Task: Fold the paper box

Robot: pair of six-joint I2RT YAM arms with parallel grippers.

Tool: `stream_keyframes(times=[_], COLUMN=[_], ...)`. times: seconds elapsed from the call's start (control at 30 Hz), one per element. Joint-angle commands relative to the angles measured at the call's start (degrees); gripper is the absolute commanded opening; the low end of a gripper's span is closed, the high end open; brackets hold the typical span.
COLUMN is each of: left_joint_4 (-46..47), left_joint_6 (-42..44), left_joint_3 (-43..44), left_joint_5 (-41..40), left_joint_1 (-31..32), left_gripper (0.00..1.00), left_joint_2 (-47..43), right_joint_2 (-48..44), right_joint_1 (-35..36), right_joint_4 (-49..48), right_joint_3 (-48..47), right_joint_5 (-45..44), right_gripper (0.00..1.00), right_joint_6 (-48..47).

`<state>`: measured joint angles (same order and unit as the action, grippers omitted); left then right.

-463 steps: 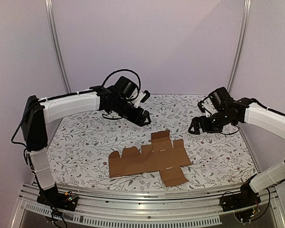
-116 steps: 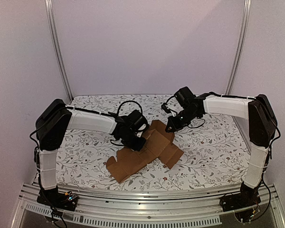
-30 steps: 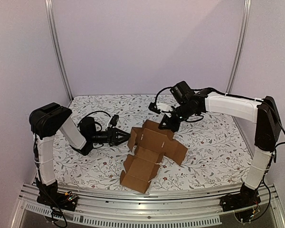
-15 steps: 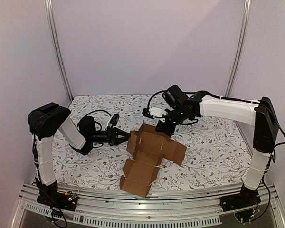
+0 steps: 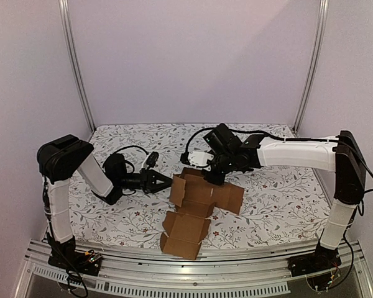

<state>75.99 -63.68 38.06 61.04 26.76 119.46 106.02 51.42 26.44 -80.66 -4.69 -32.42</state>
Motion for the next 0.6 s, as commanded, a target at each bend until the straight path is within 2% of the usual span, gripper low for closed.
stream_keyframes(times=[0.0,0.23,0.57], left_joint_4=[11.37,11.38,11.38], left_joint_6=[0.75,0.93,1.19], left_joint_3=[-0.83,-1.23,-1.50], left_joint_5=[1.10,1.39,2.02], left_joint_1=[0.83,1.09,1.77], left_gripper=[0.32,0.32,0.32], left_joint_2=[-2.43,-3.08,-3.27], right_joint_2=[-3.55,-5.00,-5.55], right_joint_1=[2.18,5.11,7.27], right_joint_4=[-5.28,-10.06,-14.83], right_joint_3=[2.60,5.39,8.10], right_joint_5=[-7.35,-14.32,-19.74], right_gripper=[0.00,0.00,0.00], right_joint_6=[-3.55,-8.15,-11.21])
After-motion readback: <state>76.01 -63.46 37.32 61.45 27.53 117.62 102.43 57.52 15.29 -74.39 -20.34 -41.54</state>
